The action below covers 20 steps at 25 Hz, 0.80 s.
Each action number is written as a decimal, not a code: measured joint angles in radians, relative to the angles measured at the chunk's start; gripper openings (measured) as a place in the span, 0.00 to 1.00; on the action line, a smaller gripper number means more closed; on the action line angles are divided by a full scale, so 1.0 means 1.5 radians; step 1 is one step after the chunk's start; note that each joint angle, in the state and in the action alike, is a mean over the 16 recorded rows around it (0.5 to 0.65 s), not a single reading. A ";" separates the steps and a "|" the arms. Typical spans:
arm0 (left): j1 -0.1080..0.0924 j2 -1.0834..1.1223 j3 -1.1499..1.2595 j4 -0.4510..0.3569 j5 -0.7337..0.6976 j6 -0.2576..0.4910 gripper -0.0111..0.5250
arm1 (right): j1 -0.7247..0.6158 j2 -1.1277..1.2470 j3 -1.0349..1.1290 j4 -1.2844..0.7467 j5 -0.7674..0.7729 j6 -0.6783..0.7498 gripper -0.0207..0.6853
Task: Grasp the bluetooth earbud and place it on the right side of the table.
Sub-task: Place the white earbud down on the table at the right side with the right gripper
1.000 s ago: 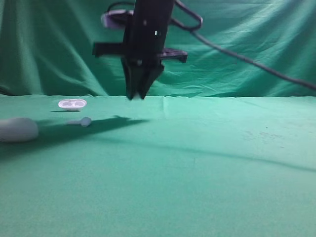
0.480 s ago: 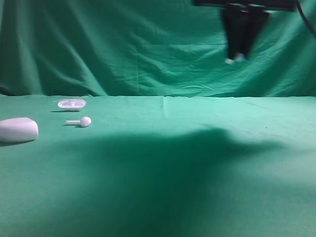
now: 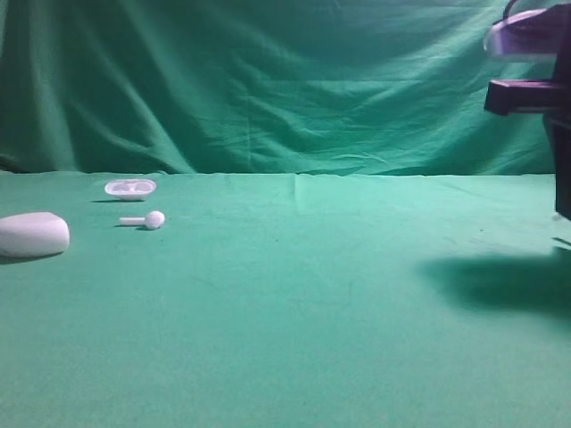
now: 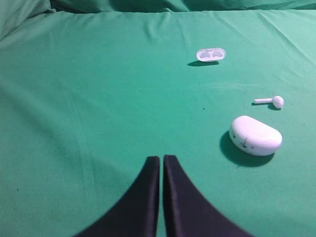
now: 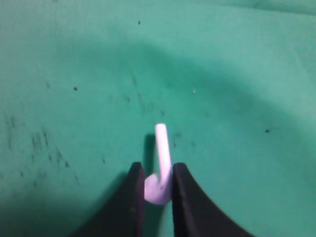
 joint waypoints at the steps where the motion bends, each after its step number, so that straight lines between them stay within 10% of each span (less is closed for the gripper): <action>1: 0.000 0.000 0.000 0.000 0.000 0.000 0.02 | 0.000 0.002 0.000 -0.003 -0.004 0.002 0.40; 12: 0.000 0.000 0.000 0.000 0.000 0.000 0.02 | 0.000 0.005 -0.016 -0.013 0.016 0.027 0.79; 20: 0.000 0.000 0.000 0.000 0.000 0.000 0.02 | 0.000 -0.043 -0.067 0.000 0.116 0.037 0.70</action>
